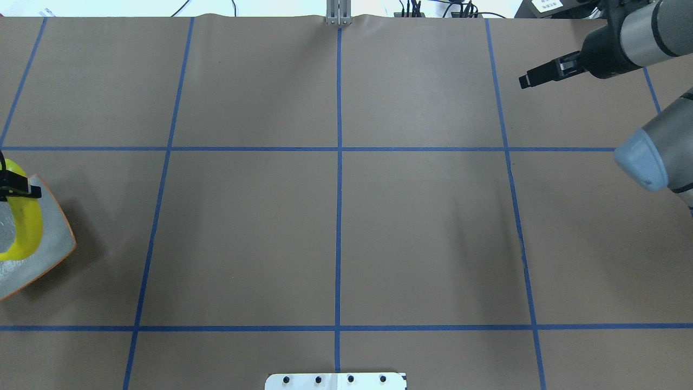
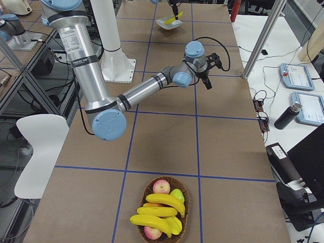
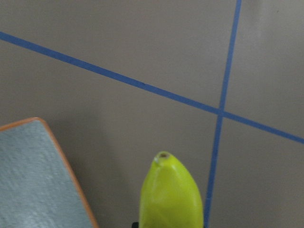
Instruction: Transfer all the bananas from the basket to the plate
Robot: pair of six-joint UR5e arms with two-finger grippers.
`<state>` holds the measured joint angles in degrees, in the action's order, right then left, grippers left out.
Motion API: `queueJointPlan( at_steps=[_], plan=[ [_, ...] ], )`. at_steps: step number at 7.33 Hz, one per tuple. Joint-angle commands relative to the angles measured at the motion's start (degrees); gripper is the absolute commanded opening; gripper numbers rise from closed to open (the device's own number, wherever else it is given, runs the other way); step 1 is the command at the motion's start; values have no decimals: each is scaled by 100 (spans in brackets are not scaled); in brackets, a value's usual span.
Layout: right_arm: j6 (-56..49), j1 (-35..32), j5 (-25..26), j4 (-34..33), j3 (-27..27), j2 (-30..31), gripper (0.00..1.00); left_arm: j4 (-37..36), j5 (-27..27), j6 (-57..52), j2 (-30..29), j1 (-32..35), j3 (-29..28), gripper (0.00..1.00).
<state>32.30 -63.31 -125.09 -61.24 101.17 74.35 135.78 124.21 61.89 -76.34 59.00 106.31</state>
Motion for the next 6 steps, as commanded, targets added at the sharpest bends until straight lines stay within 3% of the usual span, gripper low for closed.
queueJointPlan(
  at_steps=[1, 2, 3, 4, 5, 6],
  plan=[
    [-862, -234, -85, -2, -140, 465, 100, 1, -46, -1321, -3, 33, -617, 0],
    [-1144, -348, -103, -11, -220, 597, 100, -8, -37, -1668, -12, 33, -733, 4],
    [-1469, -514, -268, -81, -334, 660, 100, -8, -45, -1689, -30, 24, -743, 59],
    [-1924, -681, -505, -273, -404, 678, 100, 1, -54, -1698, -99, 24, -752, 93],
    [-2059, -770, -525, -379, -414, 704, 100, 1, -89, -1707, -126, 24, -752, 100],
    [-2087, -806, -534, -380, -431, 739, 100, 1, -89, -1707, -179, 42, -734, 100]
  ],
)
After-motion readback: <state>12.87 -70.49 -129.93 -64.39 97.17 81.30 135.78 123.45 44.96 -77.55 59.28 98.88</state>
